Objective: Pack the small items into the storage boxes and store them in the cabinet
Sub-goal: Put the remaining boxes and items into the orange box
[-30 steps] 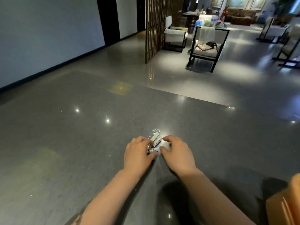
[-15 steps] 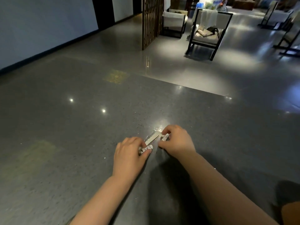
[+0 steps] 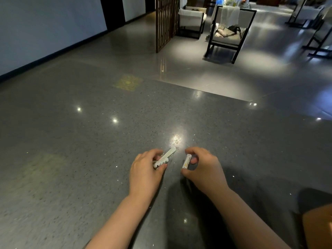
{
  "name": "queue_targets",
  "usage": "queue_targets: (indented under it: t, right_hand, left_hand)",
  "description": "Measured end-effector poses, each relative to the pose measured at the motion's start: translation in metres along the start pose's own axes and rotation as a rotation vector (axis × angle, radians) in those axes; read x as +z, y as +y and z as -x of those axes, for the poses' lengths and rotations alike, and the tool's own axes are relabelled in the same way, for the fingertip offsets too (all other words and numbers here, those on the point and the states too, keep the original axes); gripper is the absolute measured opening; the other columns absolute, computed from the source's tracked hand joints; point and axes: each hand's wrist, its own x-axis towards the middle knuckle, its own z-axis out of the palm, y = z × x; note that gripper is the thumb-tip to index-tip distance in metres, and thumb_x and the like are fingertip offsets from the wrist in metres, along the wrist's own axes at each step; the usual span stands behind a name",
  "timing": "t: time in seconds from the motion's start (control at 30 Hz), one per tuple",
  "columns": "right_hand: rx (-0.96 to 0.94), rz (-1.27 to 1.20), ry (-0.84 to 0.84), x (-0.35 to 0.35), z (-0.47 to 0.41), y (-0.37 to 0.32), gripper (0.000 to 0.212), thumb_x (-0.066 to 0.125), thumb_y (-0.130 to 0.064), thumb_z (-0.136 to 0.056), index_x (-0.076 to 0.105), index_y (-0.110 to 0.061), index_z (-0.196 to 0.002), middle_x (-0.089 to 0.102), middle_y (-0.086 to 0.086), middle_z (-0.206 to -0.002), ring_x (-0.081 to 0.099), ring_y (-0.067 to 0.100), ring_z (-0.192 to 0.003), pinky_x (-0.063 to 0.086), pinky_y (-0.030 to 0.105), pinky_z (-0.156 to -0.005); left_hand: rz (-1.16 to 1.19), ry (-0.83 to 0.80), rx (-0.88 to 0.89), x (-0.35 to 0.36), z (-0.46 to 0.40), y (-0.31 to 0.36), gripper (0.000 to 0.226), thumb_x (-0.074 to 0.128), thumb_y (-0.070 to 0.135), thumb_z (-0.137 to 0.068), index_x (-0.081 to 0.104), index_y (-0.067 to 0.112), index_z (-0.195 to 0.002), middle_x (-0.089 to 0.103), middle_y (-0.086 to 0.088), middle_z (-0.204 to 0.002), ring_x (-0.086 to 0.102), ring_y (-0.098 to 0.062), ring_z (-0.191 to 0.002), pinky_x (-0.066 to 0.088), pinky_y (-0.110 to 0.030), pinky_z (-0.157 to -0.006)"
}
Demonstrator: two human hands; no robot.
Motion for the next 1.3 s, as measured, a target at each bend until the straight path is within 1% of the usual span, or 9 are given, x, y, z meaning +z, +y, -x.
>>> queue_targets:
  t: [0.17,0.37,0.5,0.6,0.77,0.97,1.03,1.2,1.3]
  right_hand:
    - [-0.022,-0.071,0.081,0.000,0.018,-0.002,0.050,0.081,-0.013,-0.063,0.065,-0.025,-0.109,0.052,-0.020,-0.091,0.054,-0.011,-0.079,0.039,0.000,-0.069]
    - [0.000,-0.081,0.063,-0.007,0.032,0.000,0.051,0.081,-0.013,-0.062,0.064,-0.028,-0.108,0.049,-0.027,-0.086,0.056,-0.003,-0.083,0.042,0.005,-0.069]
    - [-0.013,-0.088,0.095,-0.020,0.042,0.001,0.051,0.080,-0.010,-0.061,0.065,-0.024,-0.108,0.054,-0.019,-0.083,0.057,0.002,-0.077,0.043,0.012,-0.070]
    - [0.025,-0.113,0.115,-0.045,0.051,-0.008,0.051,0.078,-0.017,-0.062,0.062,-0.032,-0.108,0.054,-0.023,-0.086,0.057,-0.002,-0.081,0.043,0.012,-0.071]
    - [-0.011,-0.101,0.170,-0.116,0.089,-0.022,0.054,0.079,-0.018,-0.064,0.061,-0.031,-0.113,0.055,-0.022,-0.097,0.058,0.003,-0.083,0.053,0.031,-0.076]
    - [0.055,0.064,0.219,-0.197,0.163,0.006,0.052,0.079,-0.026,-0.068,0.057,-0.037,-0.115,0.054,-0.023,-0.097,0.054,-0.003,-0.090,0.050,0.019,-0.077]
    - [0.116,0.112,0.238,-0.221,0.192,0.024,0.047,0.078,-0.030,-0.068,0.057,-0.040,-0.109,0.055,-0.024,-0.098,0.054,-0.003,-0.091,0.050,0.021,-0.078]
    - [0.319,0.204,0.281,-0.267,0.265,0.077,0.042,0.080,-0.037,-0.068,0.057,-0.042,-0.102,0.052,-0.026,-0.093,0.053,-0.006,-0.083,0.041,0.010,-0.068]
    - [0.394,0.237,0.290,-0.288,0.296,0.102,0.033,0.079,-0.037,-0.068,0.058,-0.040,-0.092,0.054,-0.022,-0.095,0.053,-0.003,-0.084,0.046,0.014,-0.069]
  left_hand:
    - [0.059,0.008,0.036,0.003,0.010,0.002,0.027,0.078,0.013,-0.069,0.071,0.027,-0.090,0.063,0.013,-0.084,0.057,-0.011,-0.085,0.043,-0.026,-0.075]
    - [0.082,-0.013,0.085,0.002,0.016,0.005,0.025,0.079,0.013,-0.069,0.074,0.023,-0.091,0.065,0.010,-0.085,0.058,-0.013,-0.085,0.044,-0.028,-0.078]
    - [0.082,-0.010,0.135,-0.007,0.020,0.016,0.023,0.079,0.012,-0.068,0.073,0.020,-0.089,0.065,0.008,-0.086,0.059,-0.015,-0.087,0.044,-0.028,-0.080]
    - [0.103,0.028,0.204,-0.021,0.024,0.038,0.023,0.079,0.008,-0.068,0.073,0.016,-0.089,0.066,0.004,-0.084,0.060,-0.019,-0.084,0.048,-0.034,-0.079]
    - [0.157,0.062,0.434,-0.043,0.042,0.107,0.022,0.079,0.005,-0.069,0.073,0.014,-0.088,0.065,0.003,-0.084,0.059,-0.019,-0.082,0.044,-0.031,-0.075]
    - [0.216,-0.029,0.622,-0.031,0.089,0.192,0.024,0.080,0.005,-0.068,0.074,0.015,-0.089,0.064,0.002,-0.085,0.060,-0.019,-0.082,0.045,-0.031,-0.075]
    - [0.241,-0.093,0.651,-0.016,0.109,0.215,0.023,0.080,0.005,-0.068,0.075,0.014,-0.089,0.065,0.002,-0.085,0.060,-0.019,-0.083,0.046,-0.033,-0.076]
    - [0.307,-0.251,0.696,0.028,0.163,0.266,0.023,0.079,0.006,-0.069,0.074,0.016,-0.090,0.065,0.005,-0.087,0.058,-0.015,-0.086,0.045,-0.029,-0.079]
    - [0.337,-0.288,0.731,0.049,0.186,0.293,0.023,0.079,0.006,-0.069,0.075,0.015,-0.090,0.066,0.007,-0.088,0.057,-0.009,-0.087,0.044,-0.023,-0.082]
